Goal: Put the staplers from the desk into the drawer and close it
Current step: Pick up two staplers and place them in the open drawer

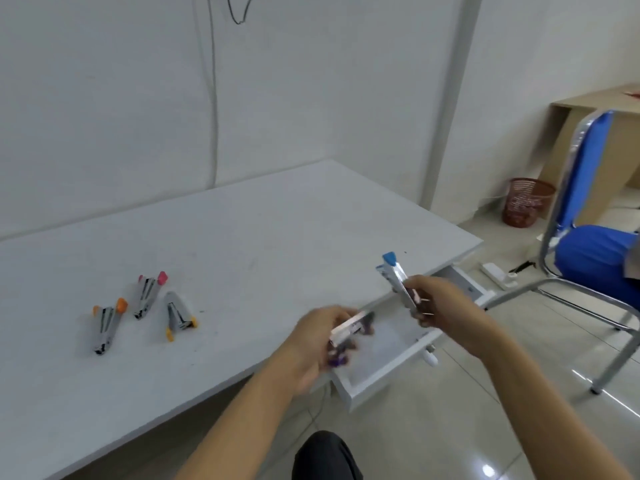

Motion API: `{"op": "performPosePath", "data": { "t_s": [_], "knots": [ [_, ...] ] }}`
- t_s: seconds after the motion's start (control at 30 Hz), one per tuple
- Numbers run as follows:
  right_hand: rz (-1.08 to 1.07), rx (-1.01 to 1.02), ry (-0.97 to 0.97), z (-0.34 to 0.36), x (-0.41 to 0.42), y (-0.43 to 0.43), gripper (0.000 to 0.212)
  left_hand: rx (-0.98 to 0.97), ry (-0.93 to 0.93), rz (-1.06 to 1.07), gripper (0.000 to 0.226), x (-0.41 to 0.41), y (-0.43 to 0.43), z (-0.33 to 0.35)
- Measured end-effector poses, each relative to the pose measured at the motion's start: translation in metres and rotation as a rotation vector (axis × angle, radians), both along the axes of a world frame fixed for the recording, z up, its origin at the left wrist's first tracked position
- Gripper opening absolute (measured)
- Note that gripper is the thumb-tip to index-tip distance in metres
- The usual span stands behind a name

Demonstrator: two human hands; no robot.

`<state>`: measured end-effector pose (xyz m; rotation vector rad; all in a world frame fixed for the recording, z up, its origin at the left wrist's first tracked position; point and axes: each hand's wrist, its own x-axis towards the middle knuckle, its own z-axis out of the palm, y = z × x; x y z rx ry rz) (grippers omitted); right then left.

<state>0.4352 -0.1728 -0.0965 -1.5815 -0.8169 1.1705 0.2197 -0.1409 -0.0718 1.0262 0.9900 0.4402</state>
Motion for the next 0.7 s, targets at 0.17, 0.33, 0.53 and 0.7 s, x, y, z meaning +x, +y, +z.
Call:
{"op": "performPosePath", "data": {
  "t_s": [0.17,0.33,0.53,0.7],
  "knots": [
    [0.142,-0.263,-0.791,-0.003,0.062,-0.025,0.030,0.169,0.230,-0.241,0.032,0.040,-0.019,-0.034],
    [0.131,-0.342,-1.237,-0.036,0.067,0.009,0.029,0.287,0.359,-0.164,0.020,0.063,-0.016,-0.046],
    [-0.218,-0.144,-1.263,-0.064,0.064,0.031,0.033,0.429,0.464,-0.158,0.019,0.071,-0.007,-0.053],
    [-0.355,-0.003,-0.780,-0.066,0.073,0.023,0.026,0.469,0.478,-0.231,0.023,0.084,-0.004,-0.067]
  ]
}}
